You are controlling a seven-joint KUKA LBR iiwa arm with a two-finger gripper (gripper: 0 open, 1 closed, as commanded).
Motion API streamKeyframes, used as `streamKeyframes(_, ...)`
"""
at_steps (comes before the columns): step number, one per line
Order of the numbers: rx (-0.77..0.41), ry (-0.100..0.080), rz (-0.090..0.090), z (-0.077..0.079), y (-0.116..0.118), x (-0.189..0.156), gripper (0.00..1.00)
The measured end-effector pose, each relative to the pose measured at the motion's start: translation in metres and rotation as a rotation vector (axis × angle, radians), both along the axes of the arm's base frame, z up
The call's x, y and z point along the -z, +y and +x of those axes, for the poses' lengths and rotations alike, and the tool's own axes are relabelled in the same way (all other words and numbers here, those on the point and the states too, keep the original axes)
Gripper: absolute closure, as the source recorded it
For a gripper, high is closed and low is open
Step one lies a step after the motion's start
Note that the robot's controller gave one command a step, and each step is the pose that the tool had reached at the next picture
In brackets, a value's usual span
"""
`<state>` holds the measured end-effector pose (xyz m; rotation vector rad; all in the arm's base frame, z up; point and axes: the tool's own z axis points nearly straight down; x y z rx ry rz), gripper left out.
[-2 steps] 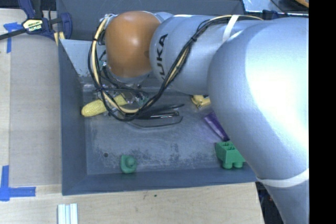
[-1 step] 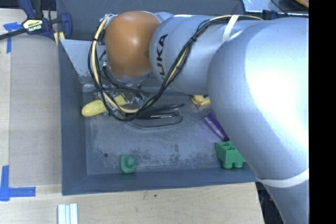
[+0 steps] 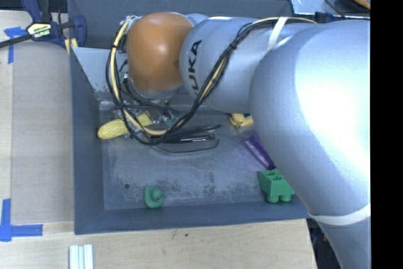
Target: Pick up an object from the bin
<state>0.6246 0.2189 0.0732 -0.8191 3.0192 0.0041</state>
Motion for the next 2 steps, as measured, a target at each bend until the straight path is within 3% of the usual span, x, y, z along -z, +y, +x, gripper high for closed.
streamKeyframes(2, 0.001, 0.000, 0.000, 0.000, 0.000, -0.039, 1.00)
